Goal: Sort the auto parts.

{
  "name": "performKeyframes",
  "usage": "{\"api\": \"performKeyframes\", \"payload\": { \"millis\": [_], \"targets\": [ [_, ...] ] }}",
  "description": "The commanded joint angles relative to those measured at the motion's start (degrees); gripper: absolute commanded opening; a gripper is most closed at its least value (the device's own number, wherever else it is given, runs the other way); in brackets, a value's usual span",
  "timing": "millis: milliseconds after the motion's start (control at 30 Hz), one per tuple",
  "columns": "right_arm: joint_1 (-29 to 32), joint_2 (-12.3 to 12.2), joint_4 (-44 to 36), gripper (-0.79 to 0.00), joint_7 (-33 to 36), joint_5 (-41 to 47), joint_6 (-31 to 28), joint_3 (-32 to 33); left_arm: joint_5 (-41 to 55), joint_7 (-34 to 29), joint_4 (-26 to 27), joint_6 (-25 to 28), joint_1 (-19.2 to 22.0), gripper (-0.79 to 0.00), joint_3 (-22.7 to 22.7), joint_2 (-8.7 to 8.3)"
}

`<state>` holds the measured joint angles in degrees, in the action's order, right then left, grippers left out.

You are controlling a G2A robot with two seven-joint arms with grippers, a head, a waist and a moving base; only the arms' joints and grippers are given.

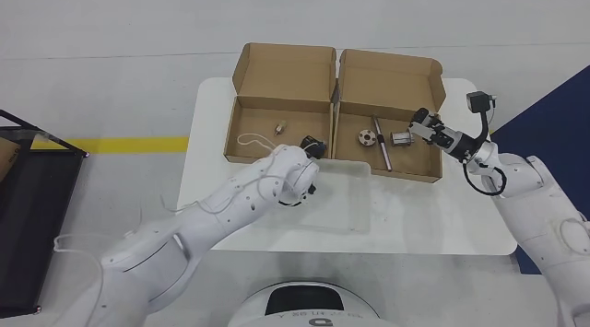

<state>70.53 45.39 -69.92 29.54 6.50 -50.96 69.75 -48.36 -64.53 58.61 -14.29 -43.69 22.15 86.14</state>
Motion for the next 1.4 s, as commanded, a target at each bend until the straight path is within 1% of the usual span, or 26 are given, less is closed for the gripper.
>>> {"api": "performKeyframes", "payload": {
  "millis": [0,100,267,500,667,767,800,967,1167,1367],
  "targets": [
    [0.0,0.0,0.0,0.0,0.0,0.0,0.0,0.0,0.1,0.0,-1.5,0.3,0.3,-0.243,-0.2,0.69],
    [0.0,0.0,0.0,0.0,0.0,0.0,0.0,0.0,0.4,0.1,-3.5,0.8,0.7,-0.314,-0.3,1.58],
    [0.0,0.0,0.0,0.0,0.0,0.0,0.0,0.0,0.7,0.5,-6.5,1.1,1.3,-0.379,-0.2,2.82],
    [0.0,0.0,0.0,0.0,0.0,0.0,0.0,0.0,0.6,0.8,-9.0,2.1,1.6,-0.425,0.0,4.13],
    [0.0,0.0,0.0,0.0,0.0,0.0,0.0,0.0,0.0,0.7,-10.2,2.6,1.6,-0.477,0.0,4.85],
    [0.0,0.0,0.0,0.0,0.0,0.0,0.0,0.0,-0.3,0.7,-10.6,2.9,1.6,-0.563,0.1,5.18],
    [0.0,0.0,0.0,0.0,0.0,0.0,0.0,0.0,-0.4,0.6,-10.8,3.0,1.5,-0.576,0.2,5.28],
    [0.0,0.0,0.0,0.0,0.0,0.0,0.0,0.0,-1.5,0.1,-10.4,3.6,1.3,-0.785,0.3,5.54],
    [0.0,0.0,0.0,0.0,0.0,0.0,0.0,0.0,-3.2,-0.9,-8.7,3.4,0.8,-0.785,1.1,5.24],
    [0.0,0.0,0.0,0.0,0.0,0.0,0.0,0.0,-5.3,-1.8,-5.4,2.7,-0.2,-0.785,2.6,4.29]
  ]
}}
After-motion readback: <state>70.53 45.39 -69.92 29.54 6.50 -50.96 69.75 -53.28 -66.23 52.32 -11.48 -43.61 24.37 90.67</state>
